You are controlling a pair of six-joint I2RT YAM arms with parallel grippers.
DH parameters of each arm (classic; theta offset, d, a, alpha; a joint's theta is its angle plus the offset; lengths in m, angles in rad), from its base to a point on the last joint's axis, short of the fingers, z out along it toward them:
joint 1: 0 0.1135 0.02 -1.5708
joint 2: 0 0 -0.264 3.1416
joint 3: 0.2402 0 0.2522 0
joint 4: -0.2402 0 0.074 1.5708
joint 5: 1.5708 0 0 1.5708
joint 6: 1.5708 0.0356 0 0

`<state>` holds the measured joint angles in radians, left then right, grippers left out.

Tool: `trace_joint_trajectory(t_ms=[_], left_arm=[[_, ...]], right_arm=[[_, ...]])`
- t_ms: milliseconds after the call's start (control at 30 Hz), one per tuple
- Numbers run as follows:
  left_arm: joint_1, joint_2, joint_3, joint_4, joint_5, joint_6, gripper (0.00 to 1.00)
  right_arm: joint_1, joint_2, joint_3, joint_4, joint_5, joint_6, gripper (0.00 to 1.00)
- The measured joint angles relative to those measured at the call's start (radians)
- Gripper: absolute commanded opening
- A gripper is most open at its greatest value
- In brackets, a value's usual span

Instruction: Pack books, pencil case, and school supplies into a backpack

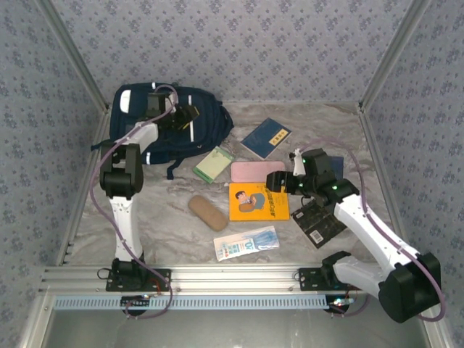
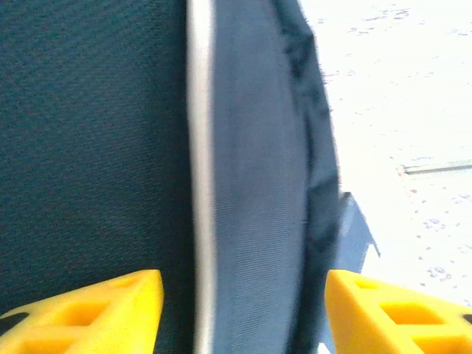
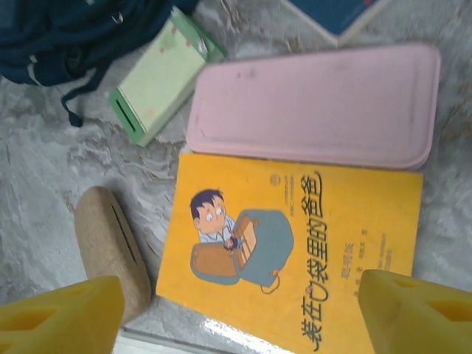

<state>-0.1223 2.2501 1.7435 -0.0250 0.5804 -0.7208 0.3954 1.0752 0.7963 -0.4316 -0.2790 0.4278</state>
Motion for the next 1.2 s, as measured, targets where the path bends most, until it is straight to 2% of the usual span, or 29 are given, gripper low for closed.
trace_joint_trajectory(t_ms=[67,200,333,500,533,600,700,800,867,1033,1200], left_arm=[[-0.011,0.000,-0.001,0.023,0.019,-0.006,0.40],[-0.018,0.003,-0.002,0.031,0.033,-0.003,0.35],[-0.016,0.030,0.019,0.008,0.034,0.017,0.41],[-0.027,0.076,0.090,-0.089,-0.016,0.084,0.40],[-0.030,0.080,0.108,-0.113,-0.027,0.095,0.38],[-0.037,0.090,0.150,-0.166,-0.053,0.115,0.21],[-0.042,0.100,0.174,-0.213,-0.101,0.141,0.05],[-0.042,0.108,0.177,-0.231,-0.125,0.152,0.00],[-0.043,0.108,0.177,-0.234,-0.129,0.153,0.00],[-0.042,0.050,0.123,-0.216,-0.152,0.152,0.00],[-0.042,-0.039,0.173,-0.328,-0.174,0.170,0.00]], right_arm=[[0.003,0.019,-0.015,0.003,-0.015,0.002,0.79],[0.016,0.043,-0.032,0.011,-0.035,0.002,0.76],[0.024,0.046,-0.032,0.018,-0.043,0.002,0.75],[0.027,0.046,-0.032,0.019,-0.043,0.002,0.75],[0.027,0.046,-0.032,0.019,-0.044,0.002,0.75],[0.031,0.046,-0.032,0.019,-0.050,0.002,0.71],[0.043,0.046,-0.032,0.019,-0.059,0.002,0.60],[0.059,0.046,-0.032,0.020,-0.063,0.006,0.59],[0.079,0.046,-0.030,0.018,-0.049,0.007,0.58],[0.148,0.036,0.015,-0.019,-0.011,-0.003,0.50],[0.170,0.013,0.087,-0.059,0.014,-0.024,0.42]])
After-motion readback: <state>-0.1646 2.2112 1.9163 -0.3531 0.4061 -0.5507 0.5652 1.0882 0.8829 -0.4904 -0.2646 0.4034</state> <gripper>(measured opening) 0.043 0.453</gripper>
